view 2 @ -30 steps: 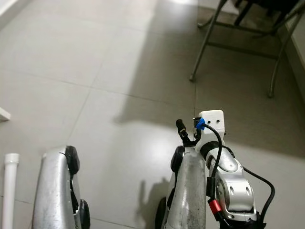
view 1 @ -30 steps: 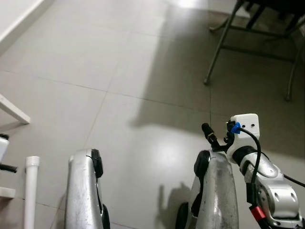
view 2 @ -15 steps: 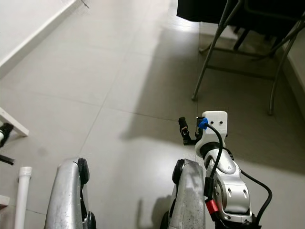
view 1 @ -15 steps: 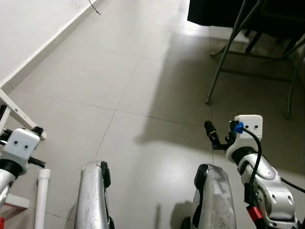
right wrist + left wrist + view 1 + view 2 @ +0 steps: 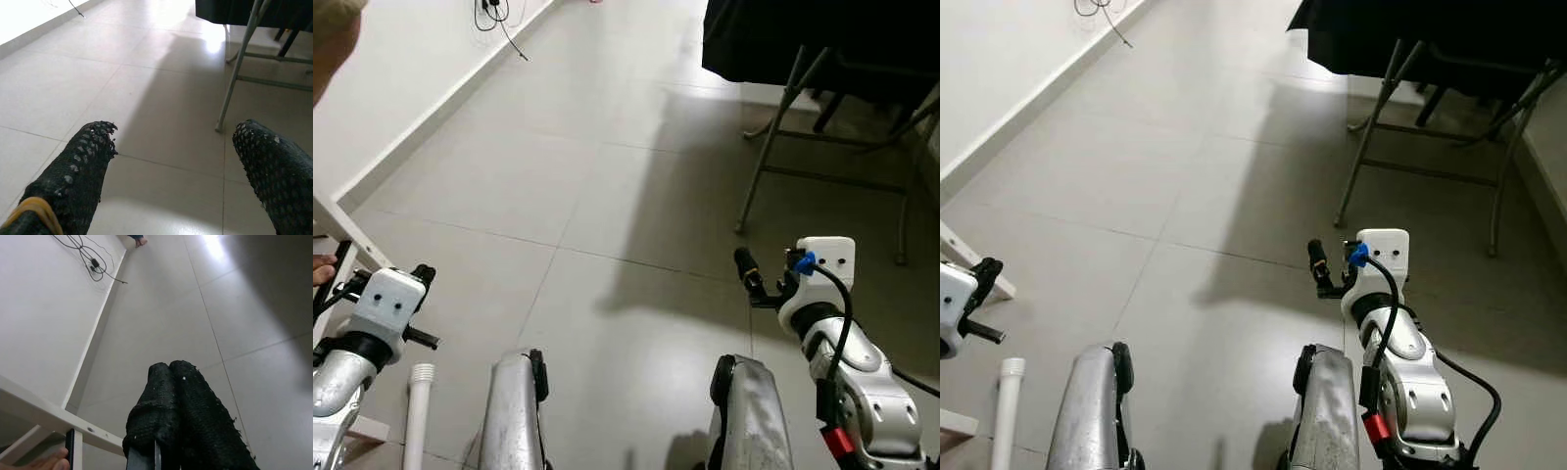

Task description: Building children table

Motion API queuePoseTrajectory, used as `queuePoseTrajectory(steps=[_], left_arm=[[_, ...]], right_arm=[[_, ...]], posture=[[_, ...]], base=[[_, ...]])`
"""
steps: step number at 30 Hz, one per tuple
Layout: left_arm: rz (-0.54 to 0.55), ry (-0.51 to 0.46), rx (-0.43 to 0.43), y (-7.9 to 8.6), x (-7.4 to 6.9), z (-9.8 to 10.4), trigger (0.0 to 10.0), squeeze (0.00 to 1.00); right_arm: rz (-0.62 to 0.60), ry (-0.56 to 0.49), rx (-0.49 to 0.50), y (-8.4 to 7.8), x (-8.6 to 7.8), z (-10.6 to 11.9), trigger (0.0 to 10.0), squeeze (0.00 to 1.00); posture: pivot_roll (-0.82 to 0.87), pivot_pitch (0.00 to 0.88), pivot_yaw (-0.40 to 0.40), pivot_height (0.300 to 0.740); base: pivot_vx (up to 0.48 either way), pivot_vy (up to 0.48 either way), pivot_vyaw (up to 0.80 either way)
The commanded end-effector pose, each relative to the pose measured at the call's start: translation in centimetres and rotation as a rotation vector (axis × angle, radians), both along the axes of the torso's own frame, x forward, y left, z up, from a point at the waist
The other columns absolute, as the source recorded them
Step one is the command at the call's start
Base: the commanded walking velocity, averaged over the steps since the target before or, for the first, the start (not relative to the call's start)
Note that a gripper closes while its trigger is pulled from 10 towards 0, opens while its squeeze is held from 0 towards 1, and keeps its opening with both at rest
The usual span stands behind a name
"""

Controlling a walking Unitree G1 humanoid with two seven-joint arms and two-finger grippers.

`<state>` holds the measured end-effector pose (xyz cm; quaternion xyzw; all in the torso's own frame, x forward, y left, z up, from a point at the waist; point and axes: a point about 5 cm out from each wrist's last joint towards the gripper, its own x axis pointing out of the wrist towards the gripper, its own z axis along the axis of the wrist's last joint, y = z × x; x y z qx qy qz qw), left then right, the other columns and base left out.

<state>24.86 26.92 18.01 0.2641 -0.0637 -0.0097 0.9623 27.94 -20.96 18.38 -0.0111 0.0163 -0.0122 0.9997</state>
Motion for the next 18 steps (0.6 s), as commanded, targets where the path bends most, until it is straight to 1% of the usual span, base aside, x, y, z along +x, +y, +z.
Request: queuePoseTrajectory(steps=[1,3,8,12,14,18], left_arm=[[0.003,0.016,-0.005,-0.41,-0.10,-0.35,10.0,0.00],[0.003,0.020,-0.010,-0.63,-0.03,-0.35,10.0,0.00],[0.003,0.023,-0.027,-0.97,0.19,-0.40,10.0,0.00],[0.011,0.024,-0.032,-0.98,0.29,-0.44,10.0,0.00],[0.011,0.024,-0.032,-0.98,0.29,-0.44,10.0,0.00],[0.008,0.026,-0.037,-1.22,0.55,-0.32,10.0,0.00]], right_arm=[[-0.005,-0.009,0.004,0.04,-0.14,-0.03,10.0,0.00],[-0.005,-0.011,0.004,0.03,-0.15,-0.01,10.0,0.00],[-0.007,-0.016,0.000,-0.05,-0.12,0.16,10.0,0.00],[-0.010,-0.018,-0.003,-0.15,-0.13,0.22,10.0,0.00],[-0.010,-0.018,-0.003,-0.15,-0.13,0.22,10.0,0.00],[-0.011,-0.017,-0.008,-0.20,-0.17,0.29,10.0,0.00]], posture=[[0.13,0.097,-0.043,0.455],[0.13,0.096,-0.042,0.465],[0.12,0.090,-0.044,0.490],[0.12,0.089,-0.043,0.505],[0.12,0.089,-0.043,0.505],[0.12,0.087,-0.043,0.525]], base=[[0.000,0.000,0.00],[0.000,0.000,0.00],[0.000,0.480,0.00],[0.000,0.000,0.00],[0.000,0.000,0.00],[0.000,0.000,0.00]])
